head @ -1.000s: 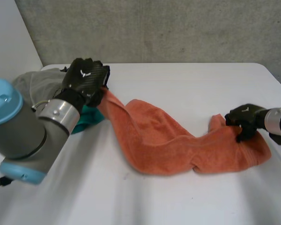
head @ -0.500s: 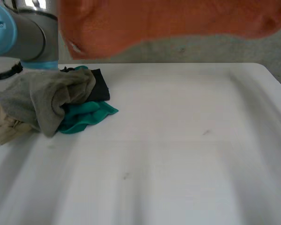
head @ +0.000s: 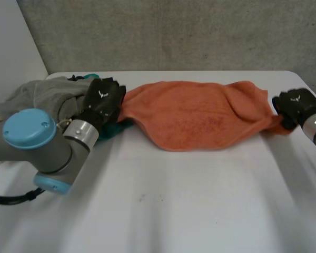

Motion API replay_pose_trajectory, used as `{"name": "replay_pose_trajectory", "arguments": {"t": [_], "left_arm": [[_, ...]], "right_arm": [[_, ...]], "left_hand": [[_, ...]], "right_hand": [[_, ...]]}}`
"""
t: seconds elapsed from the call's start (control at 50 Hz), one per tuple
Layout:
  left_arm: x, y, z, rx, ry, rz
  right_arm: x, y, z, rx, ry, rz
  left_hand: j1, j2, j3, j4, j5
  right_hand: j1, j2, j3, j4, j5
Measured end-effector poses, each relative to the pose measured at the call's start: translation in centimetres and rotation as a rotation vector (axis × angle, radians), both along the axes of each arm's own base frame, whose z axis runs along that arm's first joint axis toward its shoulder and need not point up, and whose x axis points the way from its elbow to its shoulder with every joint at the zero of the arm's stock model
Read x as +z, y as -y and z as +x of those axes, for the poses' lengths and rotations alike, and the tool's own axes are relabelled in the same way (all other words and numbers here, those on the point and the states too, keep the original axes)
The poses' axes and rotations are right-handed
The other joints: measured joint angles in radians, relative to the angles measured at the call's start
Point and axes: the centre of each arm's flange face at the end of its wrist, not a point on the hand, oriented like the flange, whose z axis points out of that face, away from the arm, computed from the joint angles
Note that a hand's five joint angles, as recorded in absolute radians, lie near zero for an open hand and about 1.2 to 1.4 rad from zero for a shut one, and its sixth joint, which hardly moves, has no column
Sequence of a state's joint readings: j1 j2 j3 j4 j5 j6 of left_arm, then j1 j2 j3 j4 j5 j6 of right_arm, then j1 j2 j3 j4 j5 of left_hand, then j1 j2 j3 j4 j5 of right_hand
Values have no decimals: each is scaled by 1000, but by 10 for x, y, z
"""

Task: Fold the laundry.

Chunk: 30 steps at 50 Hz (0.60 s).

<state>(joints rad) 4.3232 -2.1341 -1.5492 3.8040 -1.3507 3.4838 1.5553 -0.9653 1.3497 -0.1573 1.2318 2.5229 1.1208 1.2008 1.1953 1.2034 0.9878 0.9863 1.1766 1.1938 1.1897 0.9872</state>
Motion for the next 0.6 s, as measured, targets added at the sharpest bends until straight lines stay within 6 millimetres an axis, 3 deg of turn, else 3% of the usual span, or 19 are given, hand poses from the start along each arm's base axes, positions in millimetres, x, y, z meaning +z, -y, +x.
{"name": "replay_pose_trajectory", "arguments": {"t": [0.1,0.2,0.24,0.28,0.32,0.36,0.5,0.6], "left_arm": [[12,-30,11,2,76,143],[34,-67,25,0,172,274],[42,-91,34,-6,236,358],[43,-99,37,-11,260,389],[43,-124,45,-30,331,486],[40,-136,47,-46,367,531],[26,-135,41,-66,389,541],[5,-104,27,-34,368,470]], "right_arm": [[16,-27,-24,-22,-122,154],[44,-64,-52,-37,-242,309],[55,-85,-65,-31,-301,396],[57,-92,-69,-25,-321,426],[61,-111,-78,-1,-365,501],[58,-120,-80,16,-379,535],[42,-123,-81,29,-402,534],[21,-99,-83,-2,-419,460]], "left_hand": [[0,0,0,0,0],[0,0,0,0,0],[0,0,0,0,0],[0,0,0,0,0],[0,0,0,0,0],[0,0,0,0,0],[0,0,0,0,0],[0,0,0,0,0]], "right_hand": [[0,0,0,0,0],[0,0,0,0,0],[0,0,0,0,1],[0,0,0,0,2],[0,0,0,0,3],[0,0,0,0,4],[0,0,0,0,4],[0,0,0,0,4]]}}
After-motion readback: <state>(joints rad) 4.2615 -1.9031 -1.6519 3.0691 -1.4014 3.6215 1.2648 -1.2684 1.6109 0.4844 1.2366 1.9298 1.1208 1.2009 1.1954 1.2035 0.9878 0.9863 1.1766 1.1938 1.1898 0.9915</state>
